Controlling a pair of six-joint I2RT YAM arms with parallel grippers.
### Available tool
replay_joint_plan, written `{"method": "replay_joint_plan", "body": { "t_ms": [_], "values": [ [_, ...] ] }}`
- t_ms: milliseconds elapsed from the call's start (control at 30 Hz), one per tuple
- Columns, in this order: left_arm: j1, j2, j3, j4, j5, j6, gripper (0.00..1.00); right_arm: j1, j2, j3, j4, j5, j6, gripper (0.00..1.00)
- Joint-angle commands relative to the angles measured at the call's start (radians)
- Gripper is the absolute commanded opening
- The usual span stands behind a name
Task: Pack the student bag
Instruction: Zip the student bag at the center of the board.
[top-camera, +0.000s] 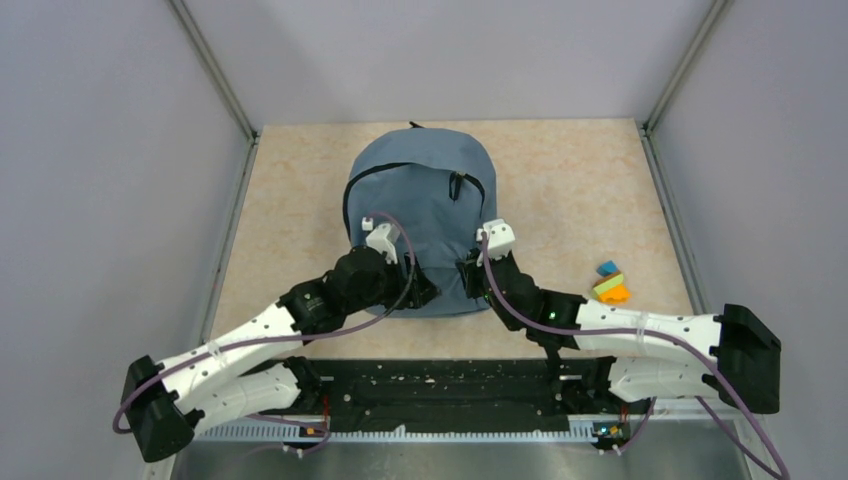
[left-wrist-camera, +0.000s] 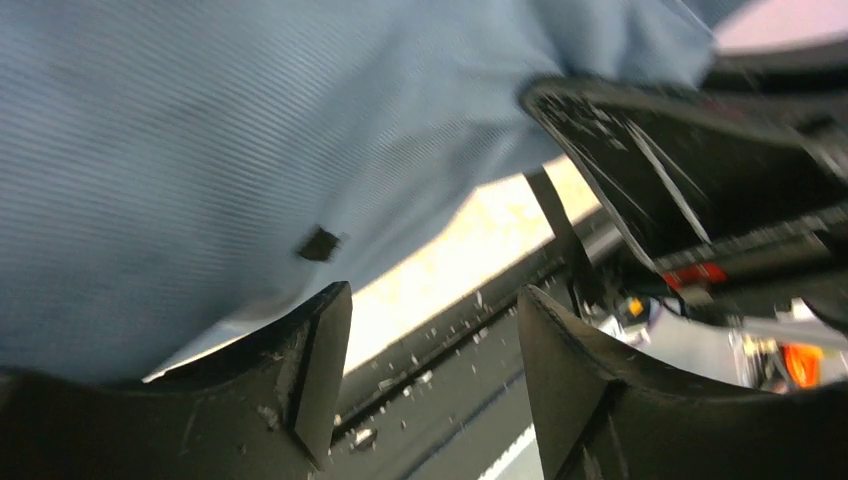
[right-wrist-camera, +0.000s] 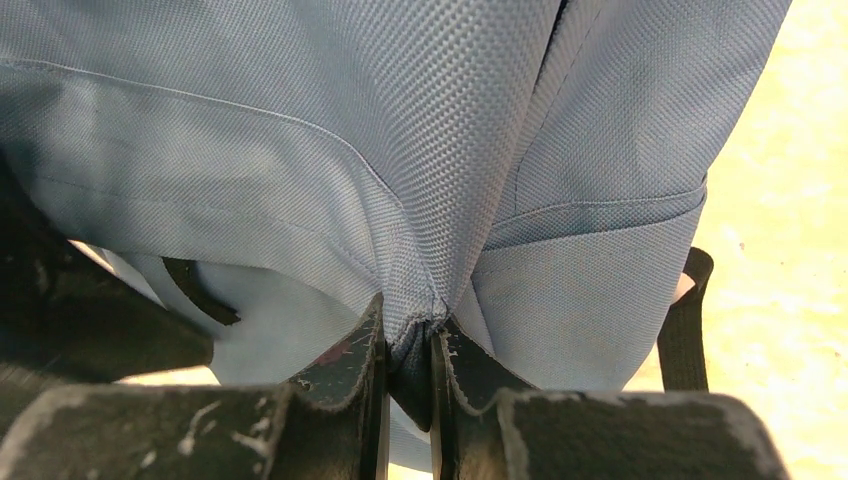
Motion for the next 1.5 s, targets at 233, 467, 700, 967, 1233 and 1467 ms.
{"method": "replay_joint_plan", "body": {
  "t_ms": [233, 467, 700, 967, 1233, 1467],
  "values": [
    [-0.003, 0.062, -0.037, 0.148, -0.365, -0.106, 0.65, 0.007, -0.04, -0.025, 0.154, -0.066, -0.01, 0.0],
    [-0.032, 0.098, -0.026, 0.134, -0.508, -0.113, 0.48, 0.008, -0.055, -0.048, 0.177, -0.099, -0.008, 0.0],
    [-0.103, 0.198, 0.045, 0.029, -0.671, -0.114, 0.44, 0.007, -0.091, -0.07, 0.183, -0.111, -0.018, 0.0],
    [-0.127, 0.238, 0.063, -0.041, -0.857, -0.157, 0.17, 0.007, -0.122, -0.092, 0.189, -0.096, -0.032, 0.0],
    [-0.127, 0.114, 0.024, -0.105, -0.977, -0.185, 0.0, 0.007, -0.108, -0.088, 0.129, 0.019, -0.055, 0.0],
    [-0.127, -0.034, -0.055, -0.175, -1.019, -0.226, 0.0, 0.006, -0.099, -0.086, 0.084, 0.117, -0.074, 0.0]
  ]
}}
